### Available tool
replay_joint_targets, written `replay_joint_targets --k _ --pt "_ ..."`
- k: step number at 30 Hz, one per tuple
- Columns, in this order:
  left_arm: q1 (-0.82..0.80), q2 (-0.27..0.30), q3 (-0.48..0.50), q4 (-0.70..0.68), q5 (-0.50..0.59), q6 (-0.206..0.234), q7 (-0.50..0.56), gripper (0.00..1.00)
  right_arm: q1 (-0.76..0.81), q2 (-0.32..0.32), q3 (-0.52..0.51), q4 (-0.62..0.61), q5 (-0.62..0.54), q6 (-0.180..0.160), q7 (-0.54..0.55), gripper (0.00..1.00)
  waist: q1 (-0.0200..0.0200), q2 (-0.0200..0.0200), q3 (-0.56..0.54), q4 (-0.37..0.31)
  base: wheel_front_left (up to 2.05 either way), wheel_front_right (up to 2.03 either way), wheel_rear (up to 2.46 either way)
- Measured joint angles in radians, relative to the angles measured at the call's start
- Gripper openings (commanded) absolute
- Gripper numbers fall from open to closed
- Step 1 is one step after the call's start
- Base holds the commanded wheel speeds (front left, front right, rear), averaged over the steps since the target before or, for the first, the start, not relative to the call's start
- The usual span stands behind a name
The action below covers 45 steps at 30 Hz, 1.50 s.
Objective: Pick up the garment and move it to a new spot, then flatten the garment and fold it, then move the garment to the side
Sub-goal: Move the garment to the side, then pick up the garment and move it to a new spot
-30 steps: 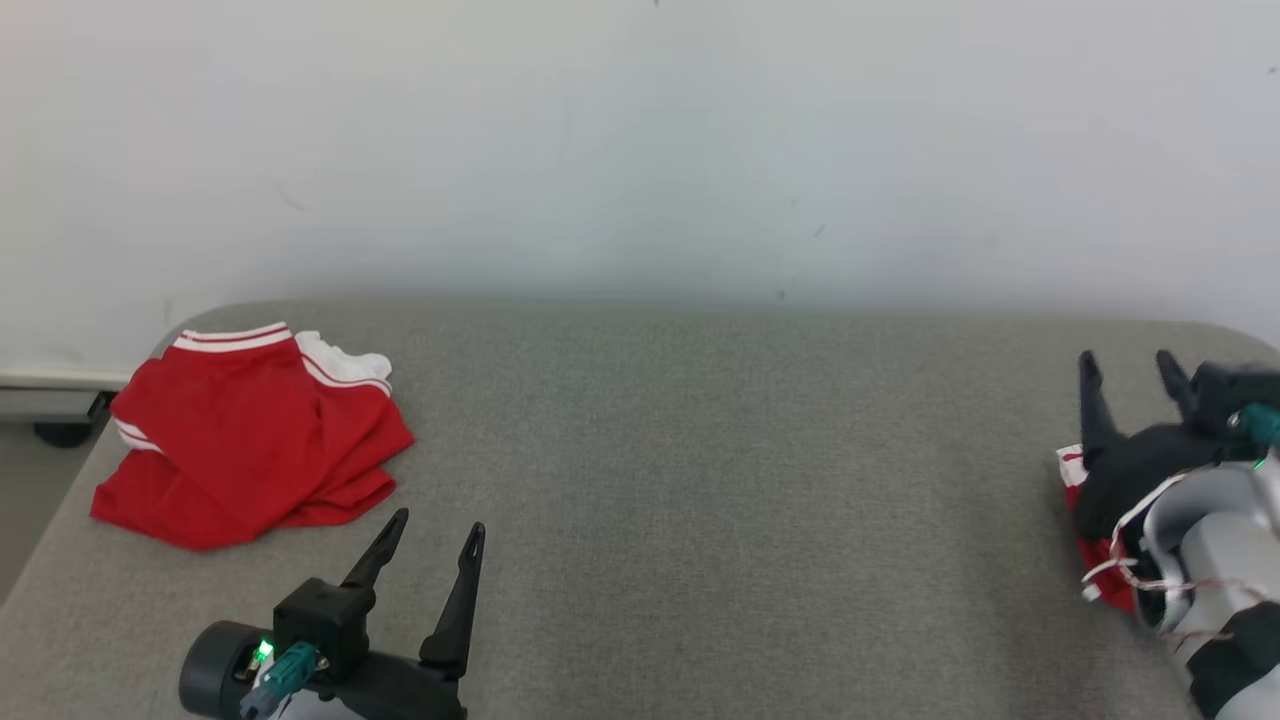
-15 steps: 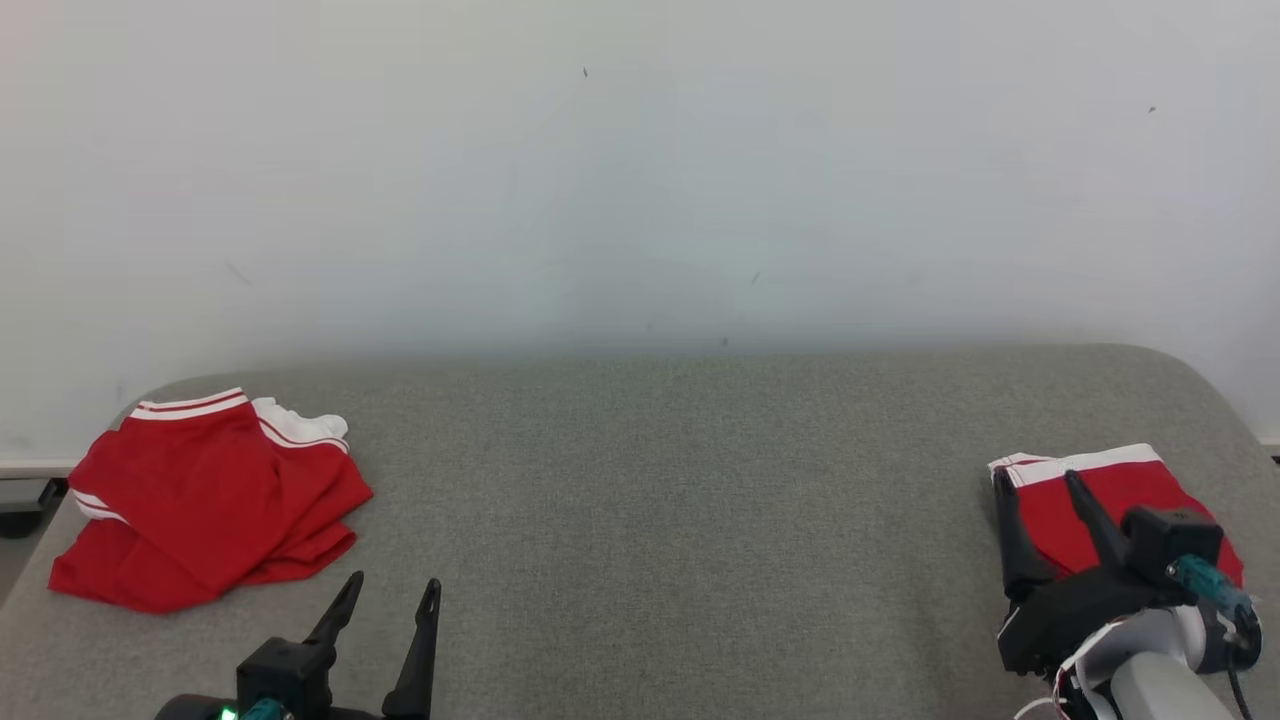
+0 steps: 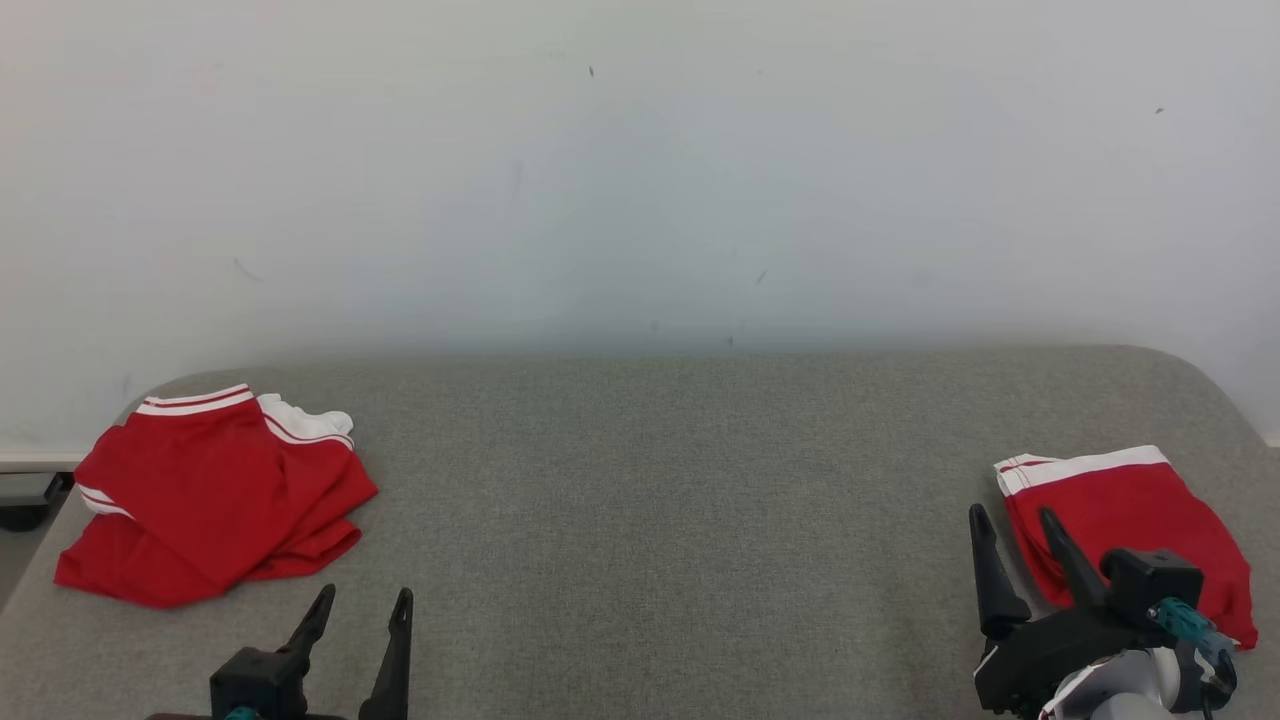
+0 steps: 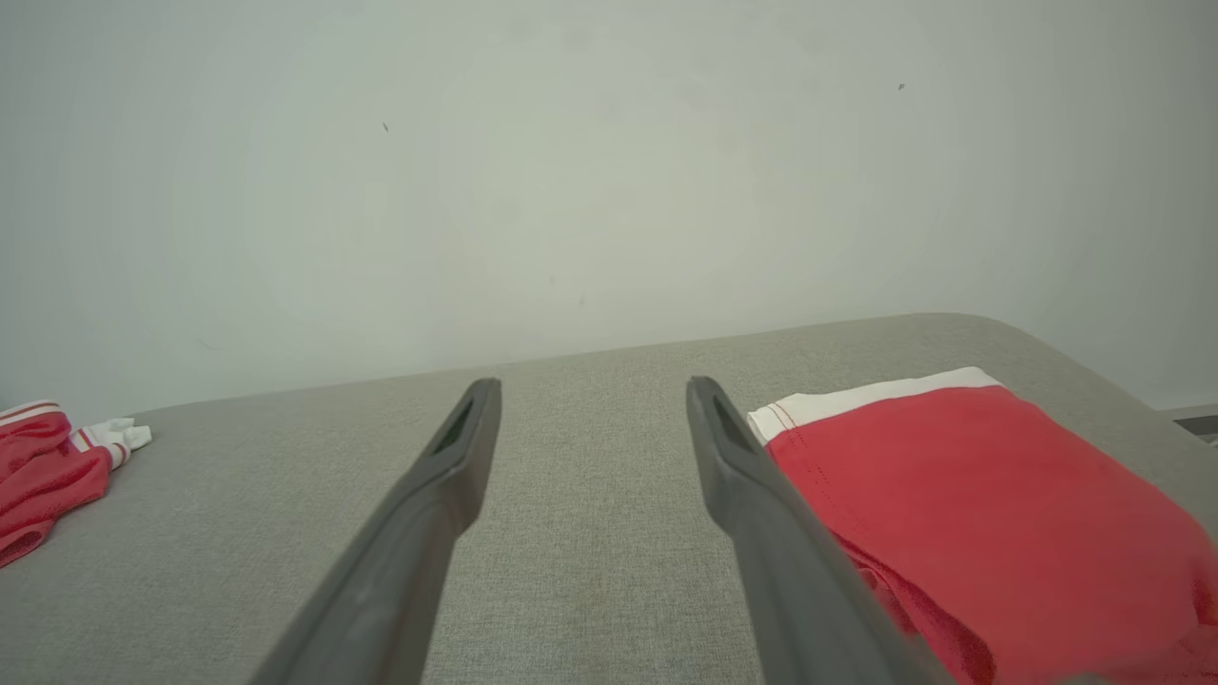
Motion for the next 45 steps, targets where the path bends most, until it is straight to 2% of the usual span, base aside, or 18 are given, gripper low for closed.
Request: replay_joint_targets --k 8,15,30,39,45 --pt "-0.003 -0.006 -0.003 0.001 0.001 0.007 0.010 1.00 0.033 -0.006 -0.005 -0.045 0.000 -0.010 0.000 1.00 0.0000 0.0001 0.004 0.012 0.00 0.00 0.00" --pt "-0.009 -0.017 -0.014 0.002 0.007 0.007 0.019 1.00 0.062 -0.012 -0.012 -0.066 0.000 -0.019 0.002 1.00 0.0000 0.0000 0.007 0.056 0.00 0.00 0.00" --pt "0.005 0.037 0.022 -0.048 0.025 0.007 0.038 1.00 0.072 0.048 0.031 -0.084 0.014 -0.019 0.029 1.00 0.0000 0.0000 0.016 0.244 0.00 0.00 0.00" --pt "-0.005 0.037 0.036 -0.066 0.026 0.007 0.053 1.00 0.056 0.054 0.034 -0.094 0.018 -0.028 0.033 1.00 0.0000 0.0001 0.047 0.366 0.00 0.00 0.00" --pt "-0.005 0.030 0.047 -0.066 0.026 0.007 0.054 1.00 0.036 0.059 0.039 -0.091 0.018 -0.028 0.036 1.00 0.0003 0.0002 0.068 0.409 0.00 0.00 0.00"
